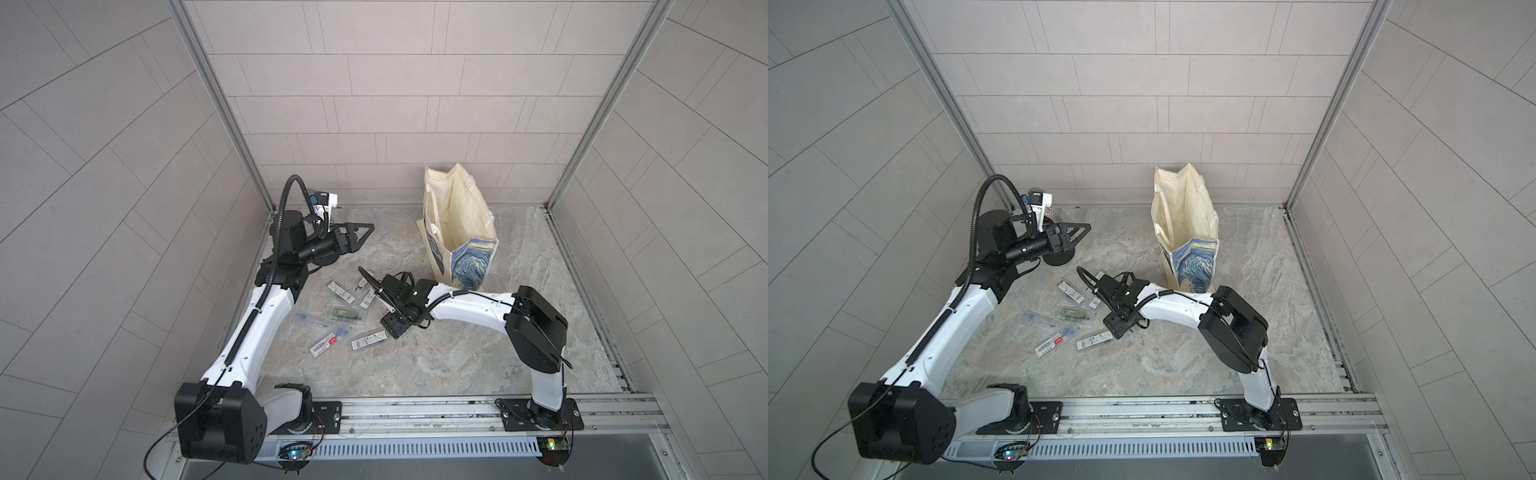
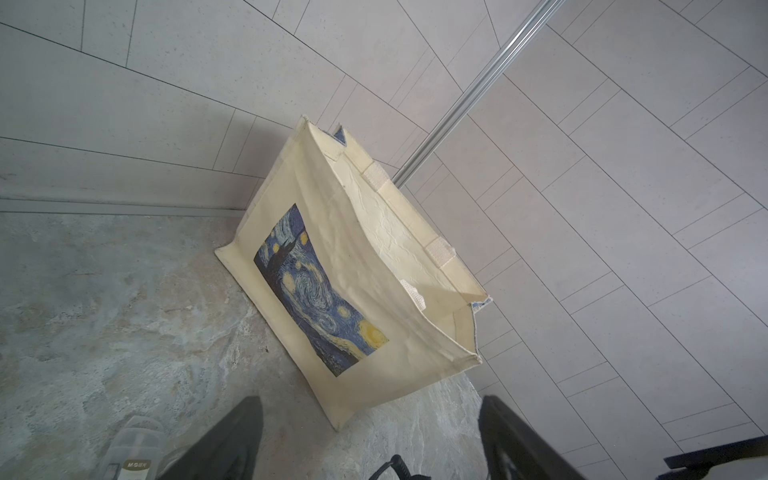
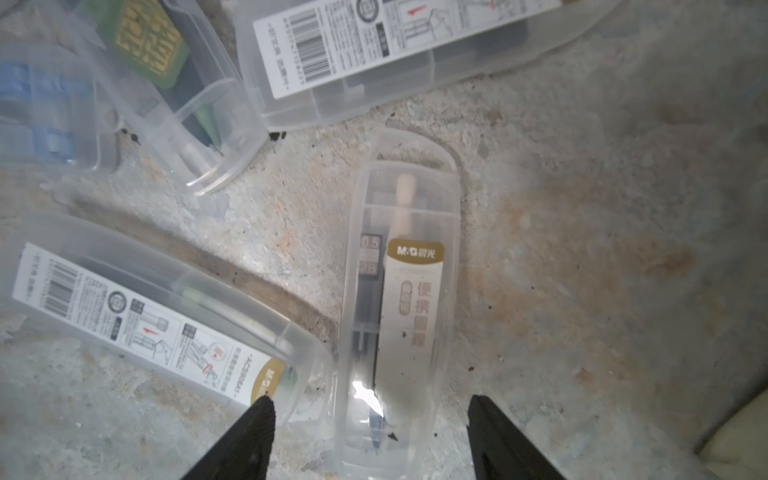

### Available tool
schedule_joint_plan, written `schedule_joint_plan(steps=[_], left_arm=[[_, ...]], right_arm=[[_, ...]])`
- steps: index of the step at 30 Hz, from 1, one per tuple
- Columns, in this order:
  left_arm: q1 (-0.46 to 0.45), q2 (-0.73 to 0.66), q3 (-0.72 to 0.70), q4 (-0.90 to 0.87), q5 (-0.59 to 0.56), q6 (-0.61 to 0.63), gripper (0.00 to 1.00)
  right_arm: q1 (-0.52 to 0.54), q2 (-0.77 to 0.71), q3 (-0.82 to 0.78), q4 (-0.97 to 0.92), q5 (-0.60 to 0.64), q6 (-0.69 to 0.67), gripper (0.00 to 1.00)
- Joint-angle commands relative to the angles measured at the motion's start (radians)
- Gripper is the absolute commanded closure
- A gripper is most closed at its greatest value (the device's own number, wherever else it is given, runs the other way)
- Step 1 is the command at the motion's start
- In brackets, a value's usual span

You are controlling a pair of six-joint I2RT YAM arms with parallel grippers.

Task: Put the compass set into the canvas bag
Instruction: Pick up the compass set at the center of the board.

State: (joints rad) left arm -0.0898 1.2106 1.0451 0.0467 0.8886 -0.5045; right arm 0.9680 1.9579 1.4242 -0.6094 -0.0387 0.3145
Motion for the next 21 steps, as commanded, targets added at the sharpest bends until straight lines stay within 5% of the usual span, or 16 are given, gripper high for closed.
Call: schedule_joint_plan(steps=[1, 21], left_arm=[[0.005, 0.0, 0.023, 0.005, 0.008, 0.013, 0.13], [0.006, 0.004, 0.012, -0.003, 0.027, 0.016, 0.13]], right_arm=[[0.003, 0.038, 0.038, -0.023, 0.038, -0.003, 0.25], [-0.041, 0.114, 0.066, -0.076, 0.118, -0.04, 0.4]])
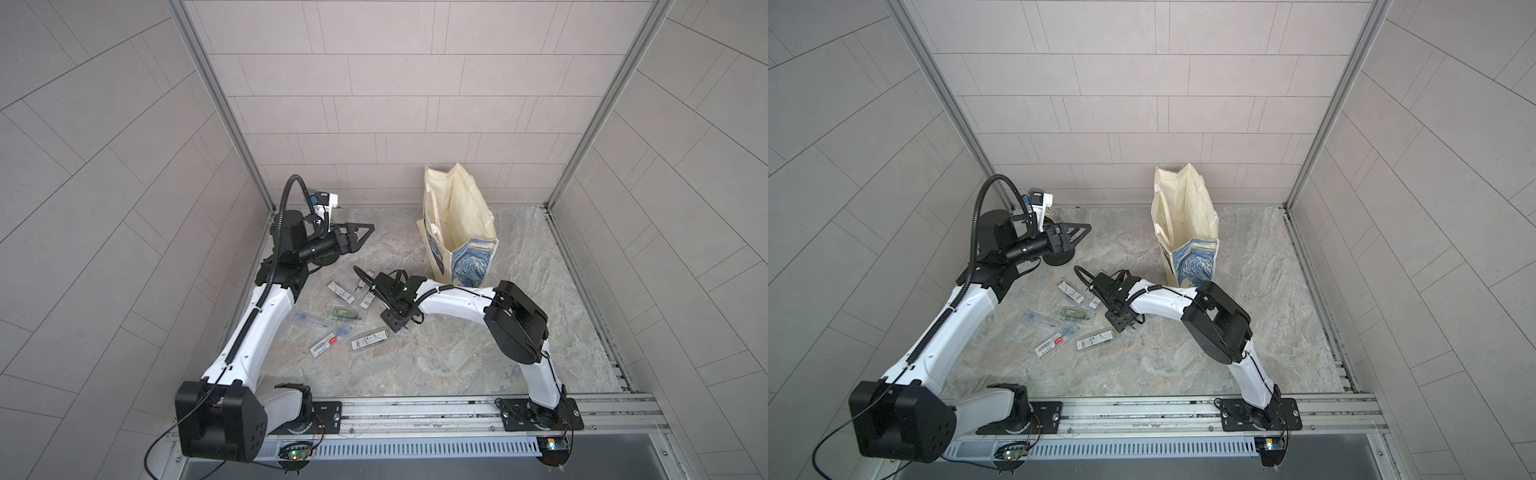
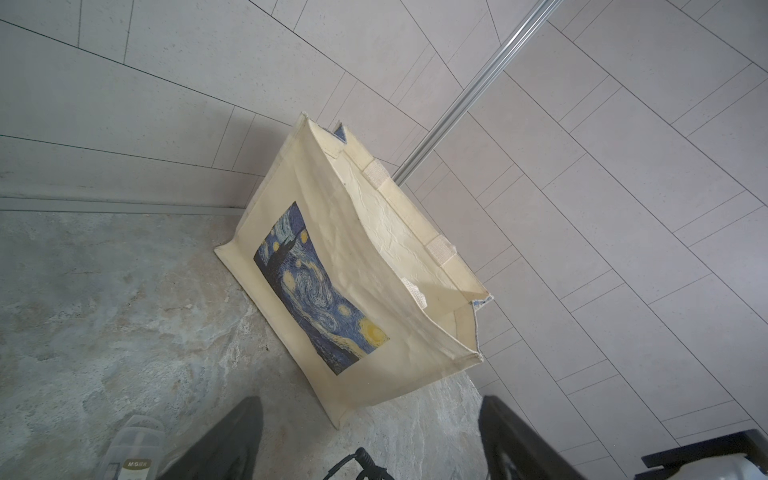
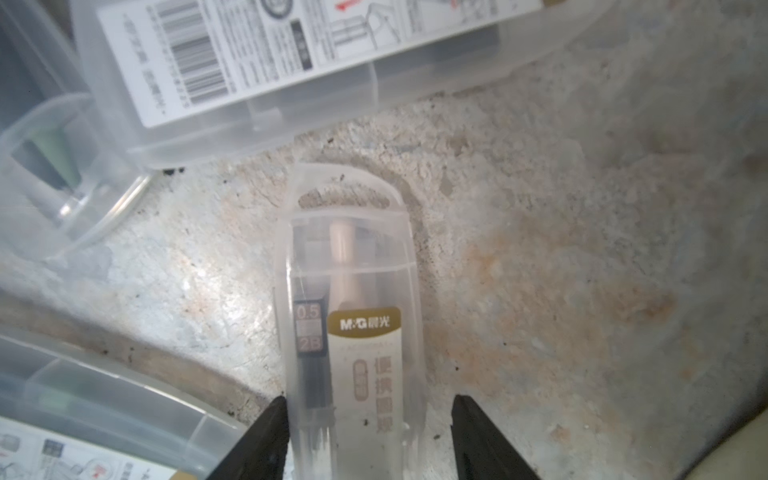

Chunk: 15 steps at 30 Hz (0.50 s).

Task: Put the compass set into the canvas bag
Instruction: Pick up the compass set at the center of the board.

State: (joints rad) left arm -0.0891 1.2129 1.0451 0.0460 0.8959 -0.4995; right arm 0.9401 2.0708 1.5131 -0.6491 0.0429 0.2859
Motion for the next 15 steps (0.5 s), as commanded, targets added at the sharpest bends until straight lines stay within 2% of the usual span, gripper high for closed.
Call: schedule_joint_plan(steps=[1, 6, 10, 15], left_arm=[[0.006, 0.003, 0.012, 0.0, 0.021, 0.009, 0.13], [0.005, 0.016, 0.014, 0.01, 0.032, -0.005, 0.13], [0.005, 0.019, 0.016, 0.005, 0.039, -0.005, 0.13], [0.005, 0.02, 0.016, 0.004, 0.046, -0.006, 0.13]], right_arm=[[-0.018, -0.009, -0.038, -0.036, 0.042, -0.011, 0.4], [-0.066, -0.056, -0.123, -0.034, 0.004, -0.038, 0.38], [-0.077, -0.058, -0.163, -0.032, 0.021, -0.055, 0.37], [-0.077, -0.058, -0.153, -0.037, 0.035, -0.062, 0.46]])
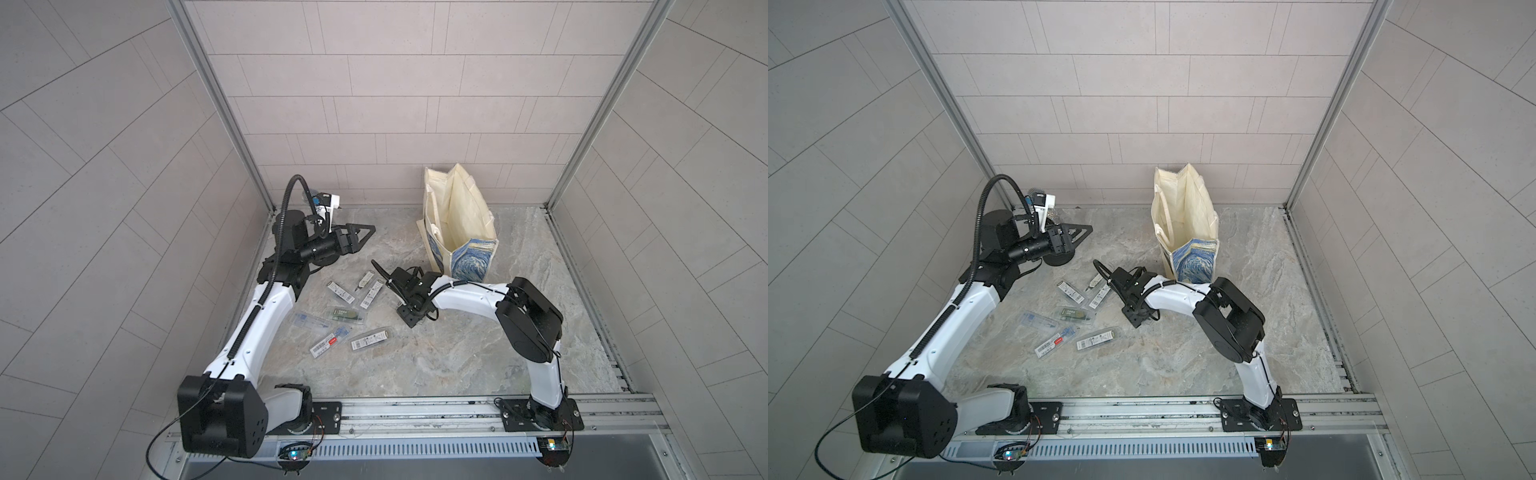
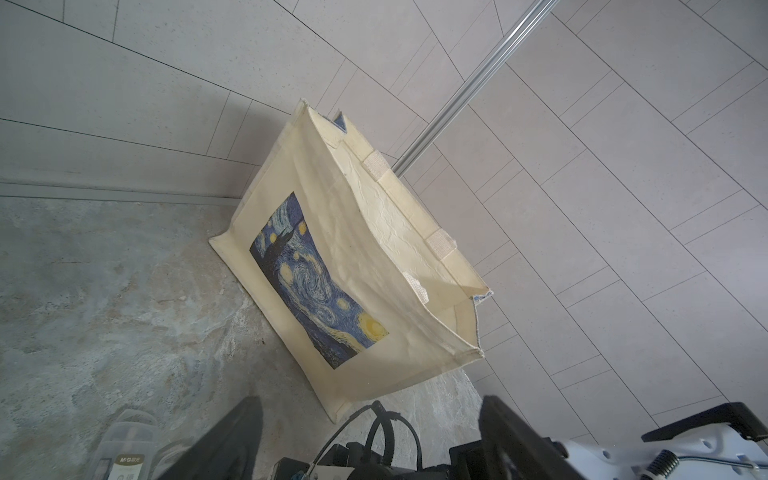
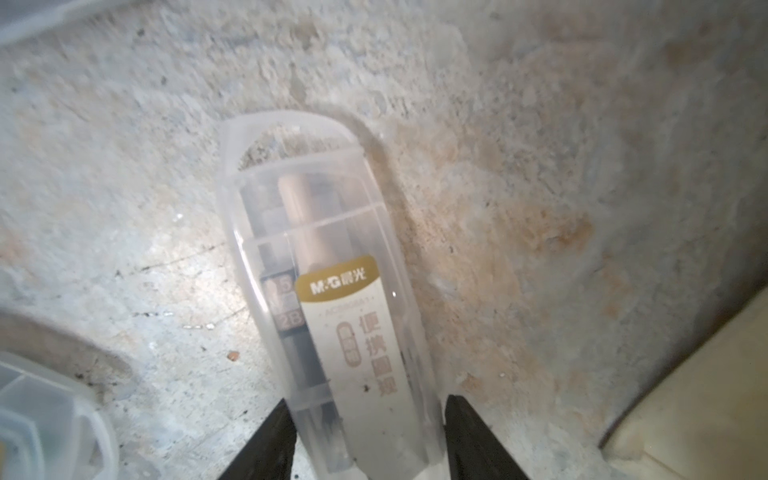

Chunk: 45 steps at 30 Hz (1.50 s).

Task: Put the compass set into the canvas bag
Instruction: Pick up the compass set at the center of the board, then place the compass set in the canvas bag.

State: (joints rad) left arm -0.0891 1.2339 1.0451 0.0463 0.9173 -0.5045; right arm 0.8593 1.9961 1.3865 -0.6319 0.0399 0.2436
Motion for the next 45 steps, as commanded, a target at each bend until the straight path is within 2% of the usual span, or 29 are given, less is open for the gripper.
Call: schedule_joint_plan(steps=[1, 7, 14, 19, 24, 30, 39, 45], left_arm=[[0.005, 0.0, 0.016, 0.004, 0.025, -0.001, 0.13], [0.004, -0.004, 0.019, 0.009, 0.032, -0.006, 0.13], [0.005, -0.012, 0.031, 0.019, 0.038, -0.018, 0.13], [0.006, -0.02, 0.041, 0.107, 0.077, -0.093, 0.13], [0.005, -0.021, 0.071, 0.171, 0.088, -0.167, 0.13], [-0.001, -0.011, 0.152, 0.094, 0.067, -0.151, 0.14], [-0.08, 0.014, 0.213, -0.142, -0.016, 0.028, 0.14], [-0.143, 0.039, 0.242, -0.228, -0.072, 0.105, 0.14]], right_arm=[[0.004, 0.014, -0.021, -0.055, 0.04, -0.022, 0.49], [0.006, -0.032, 0.016, -0.095, 0.053, -0.043, 0.65], [0.007, -0.177, 0.068, -0.159, 0.064, -0.059, 0.87], [0.007, -0.296, 0.152, -0.229, 0.077, -0.077, 1.0], [0.007, -0.415, 0.227, -0.23, 0.128, -0.14, 1.0], [-0.014, -0.467, 0.401, -0.261, 0.212, -0.155, 1.0], [-0.265, -0.347, 0.619, -0.291, 0.199, -0.159, 1.0], [-0.398, -0.168, 0.744, -0.343, 0.142, -0.156, 1.0]])
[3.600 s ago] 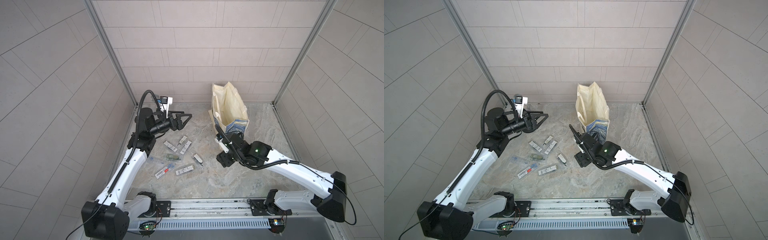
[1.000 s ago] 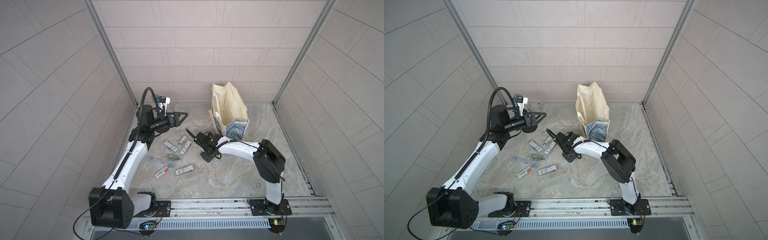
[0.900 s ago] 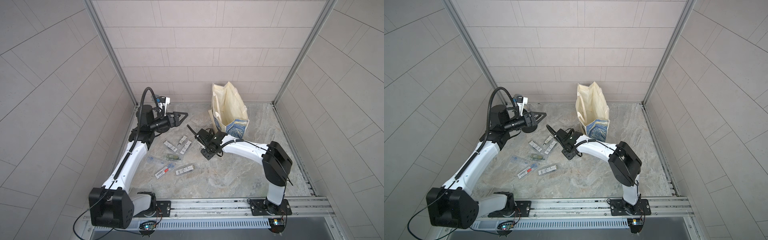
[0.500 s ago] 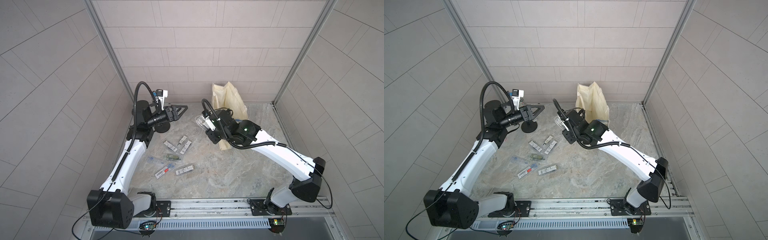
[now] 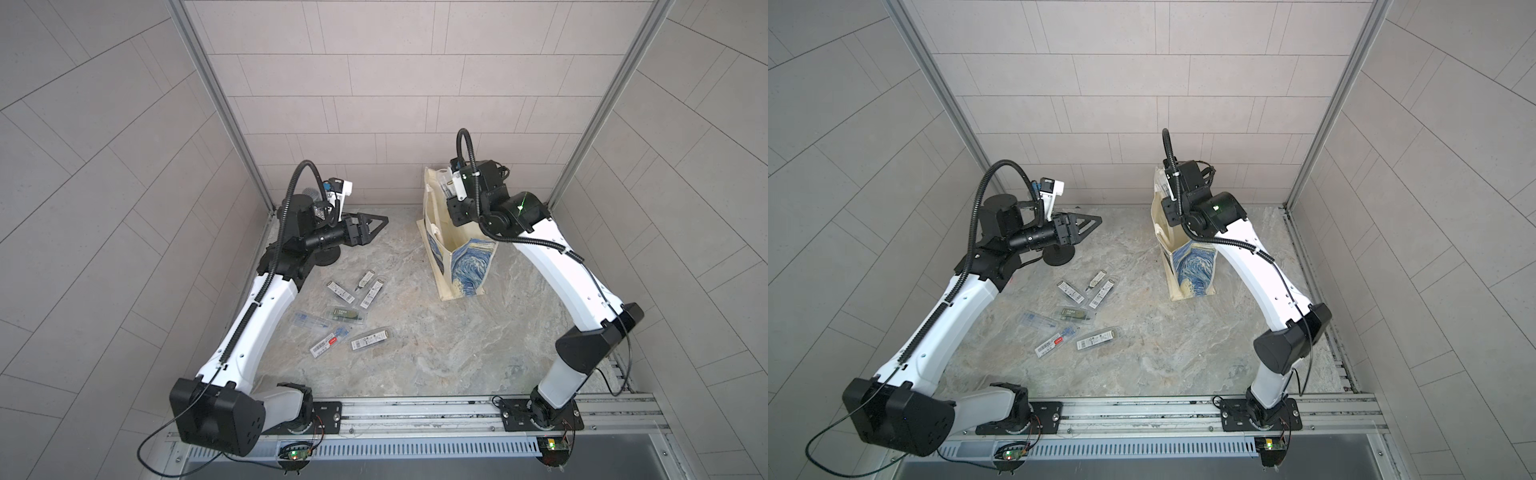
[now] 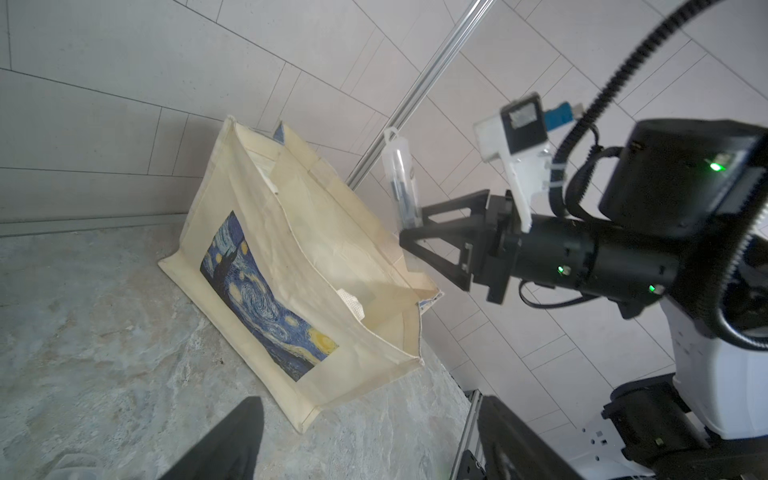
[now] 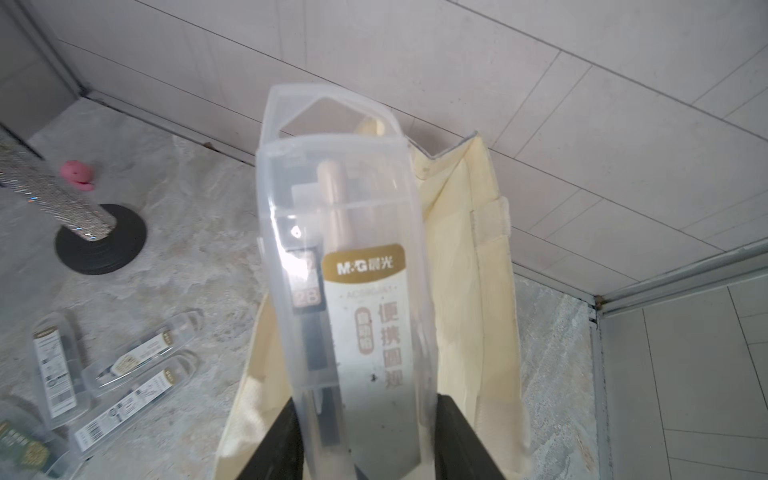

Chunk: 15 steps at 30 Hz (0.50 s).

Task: Put the compass set into the canvas bag
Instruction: Place the compass set in the canvas bag.

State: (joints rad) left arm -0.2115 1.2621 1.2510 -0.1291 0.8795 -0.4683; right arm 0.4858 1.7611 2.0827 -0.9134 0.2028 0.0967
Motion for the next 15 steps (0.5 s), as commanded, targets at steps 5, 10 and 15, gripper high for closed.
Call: schedule_joint_plan(steps=[5, 10, 15], left_arm=[[-0.058, 0.055, 0.067, -0.103, -0.055, 0.113, 0.14], [-0.066, 0.077, 0.089, -0.157, -0.088, 0.166, 0.14], [-0.066, 0.102, 0.097, -0.164, -0.101, 0.18, 0.14]], right_arm=[[-0.071, 0.237, 0.179, -0.099, -0.031, -0.003, 1.0], [-0.08, 0.443, 0.41, -0.237, -0.004, -0.001, 1.0], [-0.084, 0.578, 0.578, -0.353, 0.01, 0.003, 1.0]])
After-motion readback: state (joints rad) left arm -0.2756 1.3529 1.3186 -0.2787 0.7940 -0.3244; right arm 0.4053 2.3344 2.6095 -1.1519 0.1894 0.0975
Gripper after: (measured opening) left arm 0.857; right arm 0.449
